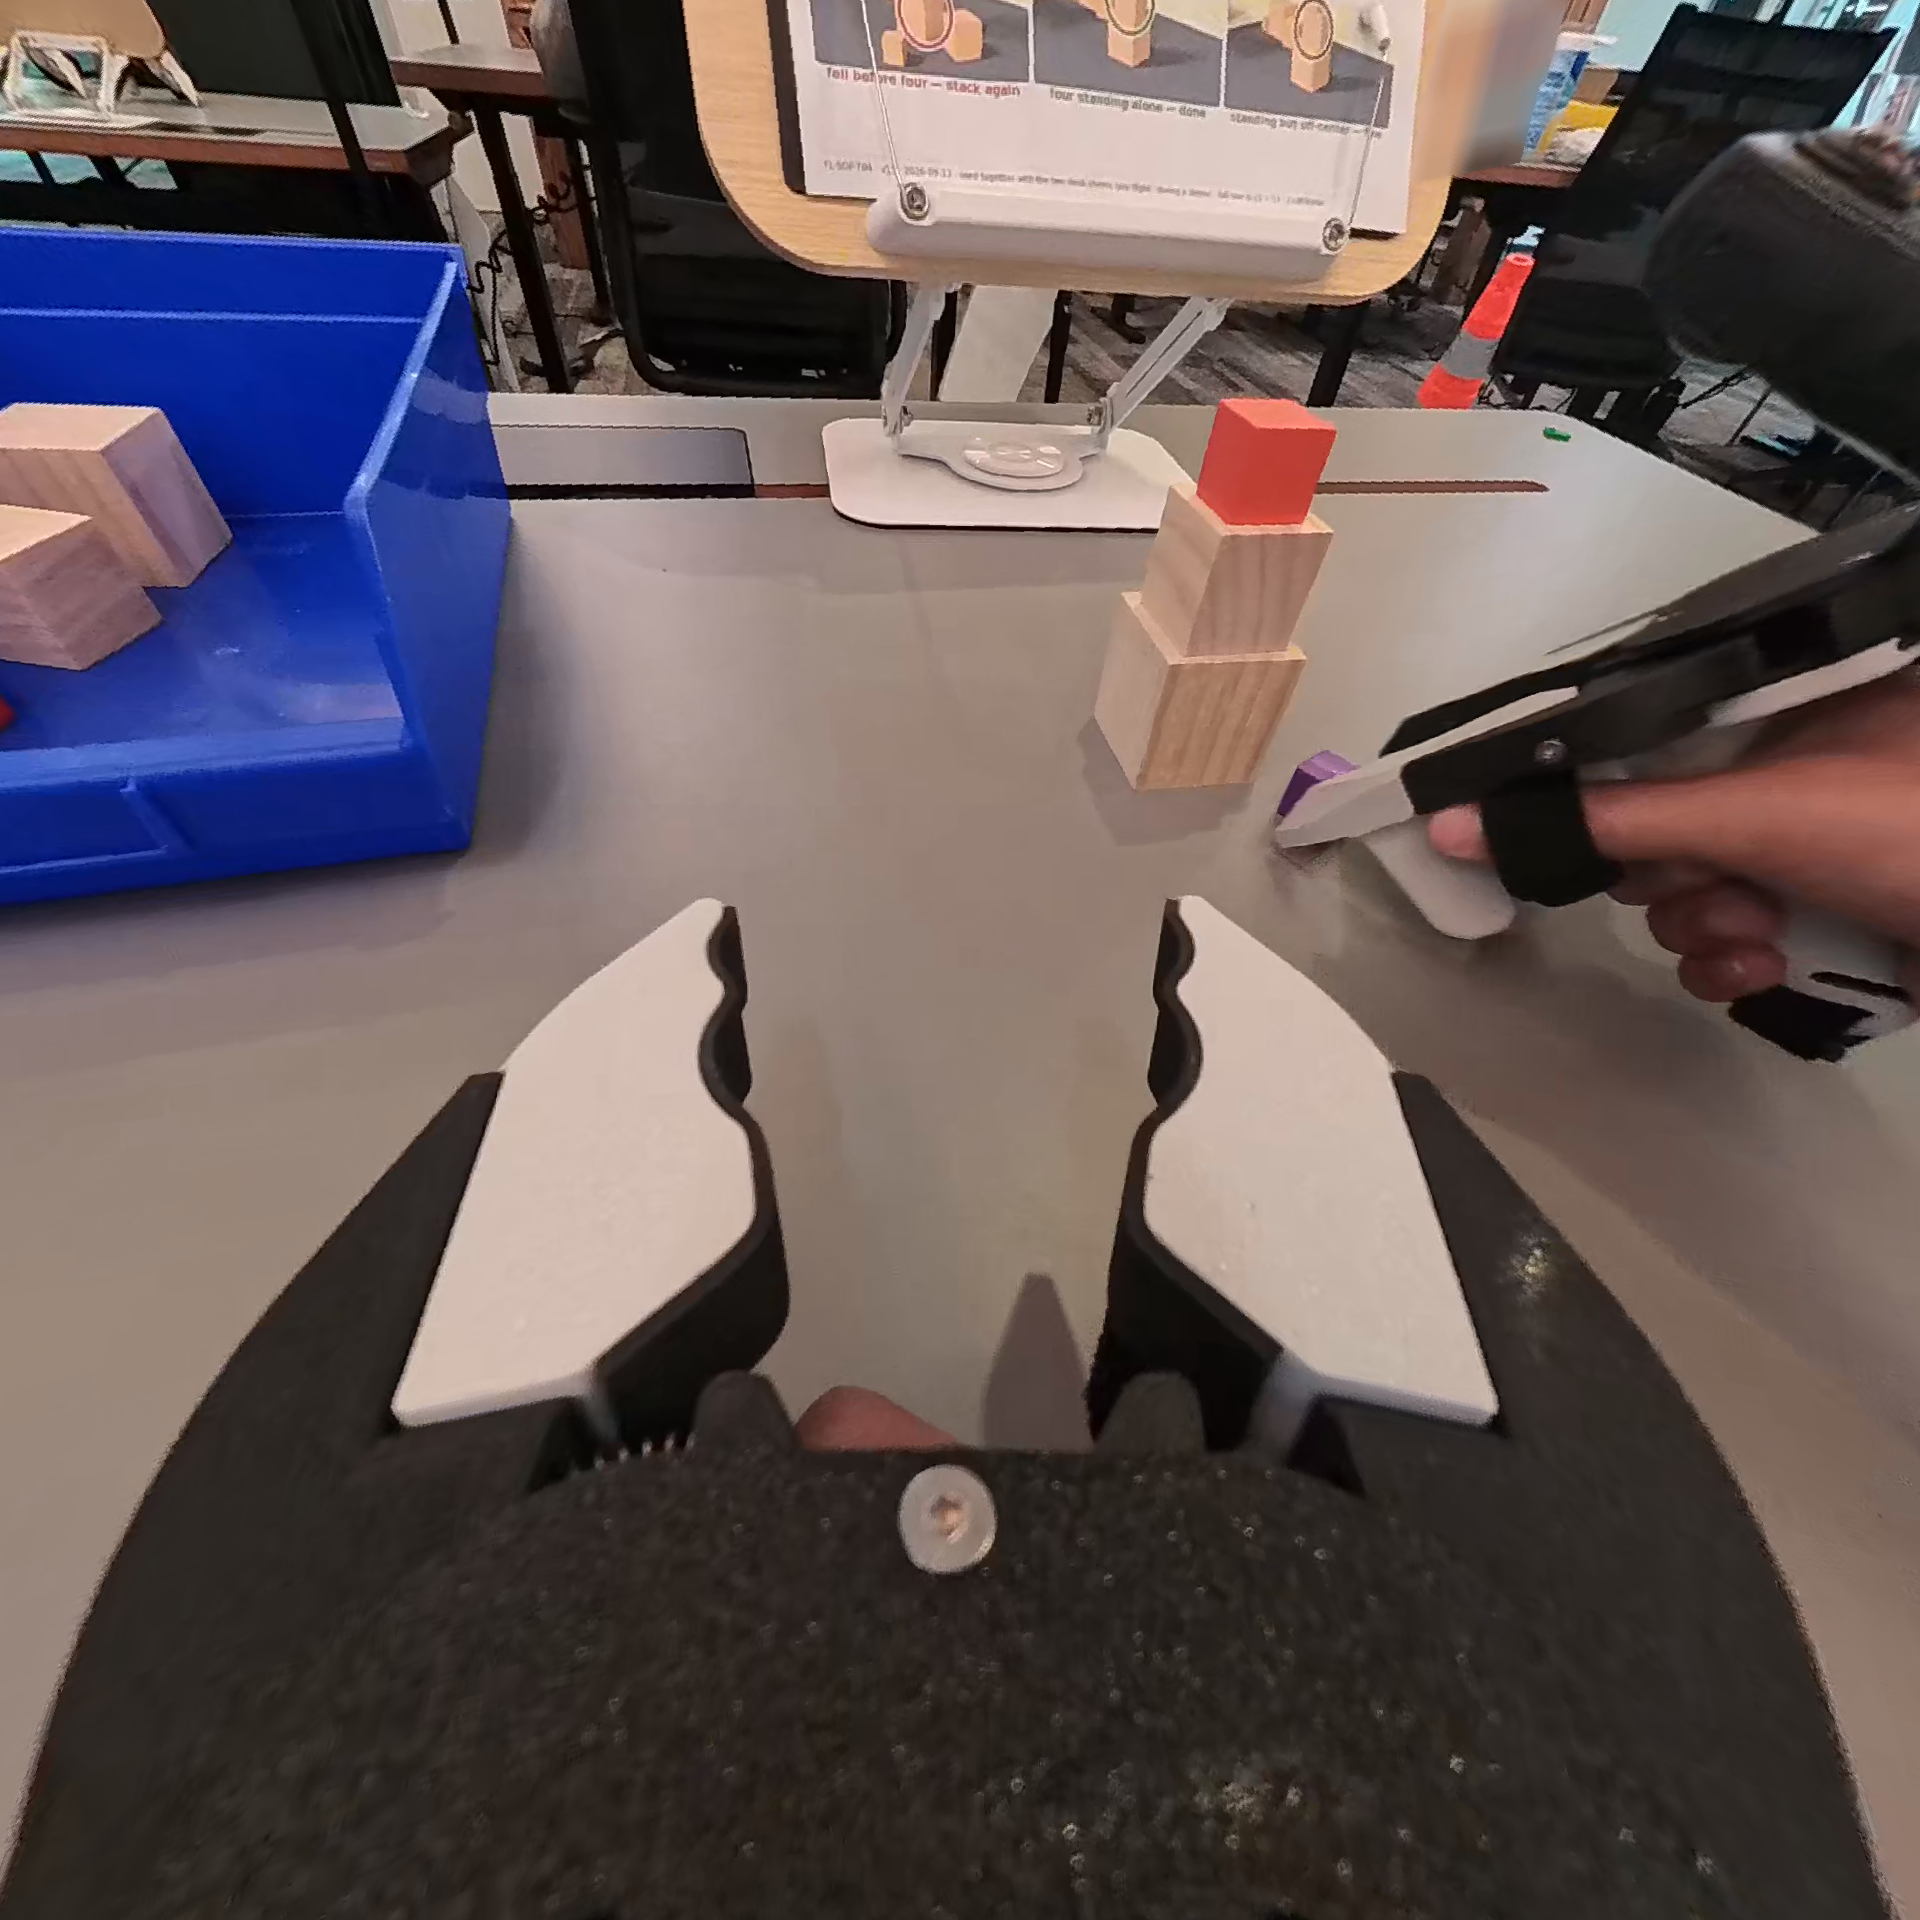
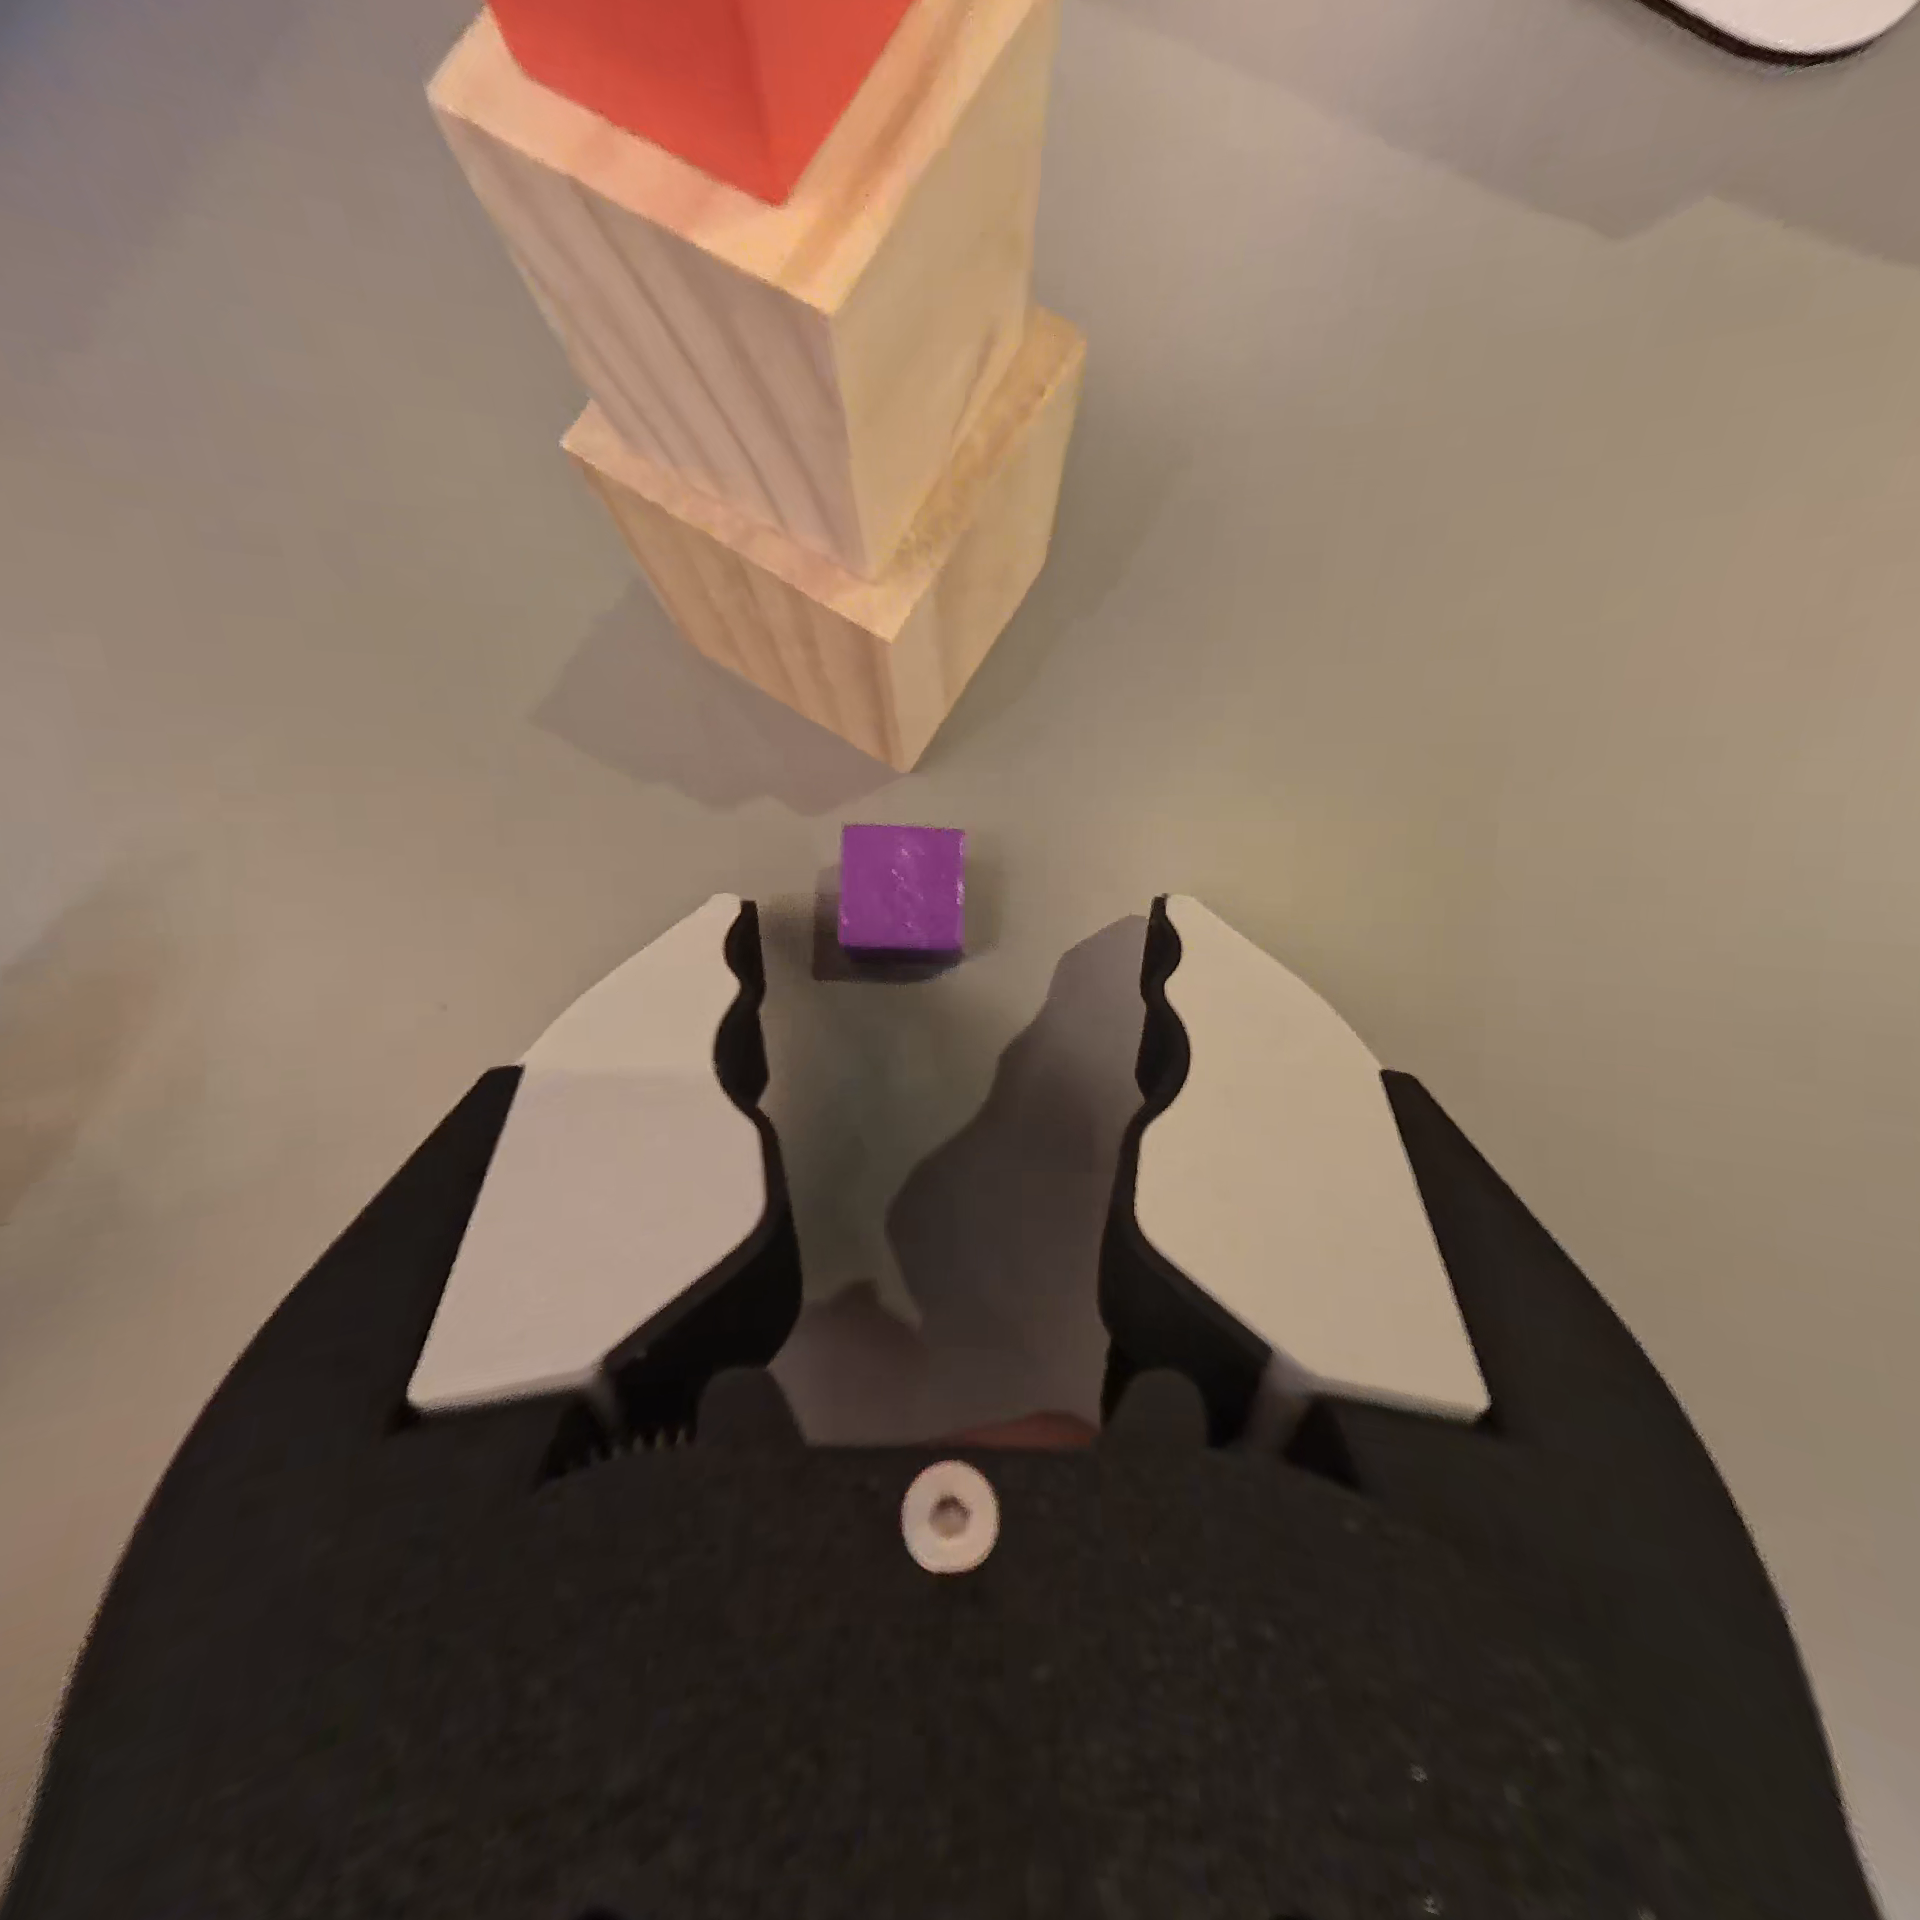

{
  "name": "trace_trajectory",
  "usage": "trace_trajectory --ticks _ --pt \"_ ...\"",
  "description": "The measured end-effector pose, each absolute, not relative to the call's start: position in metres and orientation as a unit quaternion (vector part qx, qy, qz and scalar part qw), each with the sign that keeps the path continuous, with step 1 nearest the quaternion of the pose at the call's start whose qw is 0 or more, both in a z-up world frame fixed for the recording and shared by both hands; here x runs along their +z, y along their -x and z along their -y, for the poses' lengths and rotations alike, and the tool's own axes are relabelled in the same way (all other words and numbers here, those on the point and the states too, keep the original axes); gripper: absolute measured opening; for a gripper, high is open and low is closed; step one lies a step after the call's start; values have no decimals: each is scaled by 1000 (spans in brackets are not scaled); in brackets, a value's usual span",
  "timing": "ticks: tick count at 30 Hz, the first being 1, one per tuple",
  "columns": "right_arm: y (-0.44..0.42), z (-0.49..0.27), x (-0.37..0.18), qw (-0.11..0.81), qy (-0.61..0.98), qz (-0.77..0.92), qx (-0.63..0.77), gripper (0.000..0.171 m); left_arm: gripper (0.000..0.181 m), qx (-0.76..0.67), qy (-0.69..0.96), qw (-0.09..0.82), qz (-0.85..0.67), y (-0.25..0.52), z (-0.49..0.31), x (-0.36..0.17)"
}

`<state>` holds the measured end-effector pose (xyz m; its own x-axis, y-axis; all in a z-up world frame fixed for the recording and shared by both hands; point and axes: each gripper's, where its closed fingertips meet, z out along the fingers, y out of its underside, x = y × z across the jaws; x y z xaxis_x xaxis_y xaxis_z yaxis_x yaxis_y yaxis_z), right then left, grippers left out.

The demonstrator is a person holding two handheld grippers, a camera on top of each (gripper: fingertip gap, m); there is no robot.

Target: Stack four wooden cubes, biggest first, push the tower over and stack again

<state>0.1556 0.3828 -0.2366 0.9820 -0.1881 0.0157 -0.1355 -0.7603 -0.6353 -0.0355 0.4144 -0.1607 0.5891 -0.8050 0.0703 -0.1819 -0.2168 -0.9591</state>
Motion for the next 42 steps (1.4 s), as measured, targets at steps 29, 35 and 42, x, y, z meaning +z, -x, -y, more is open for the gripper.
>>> trace_trajectory --ticks 29,35,42 --pt "-152 -285 -93 615 767 -20 -182 22 71 -314 712 526 -344 37 -409 -157" --pt "-162 -225 -122 621 743 -104 -228 22 70 -289 720 526 -349 35 -411 -162" --pt "-182 -197 -145 614 736 -188 -214 22 69 -282 717 536 -346 35 -412 -160"
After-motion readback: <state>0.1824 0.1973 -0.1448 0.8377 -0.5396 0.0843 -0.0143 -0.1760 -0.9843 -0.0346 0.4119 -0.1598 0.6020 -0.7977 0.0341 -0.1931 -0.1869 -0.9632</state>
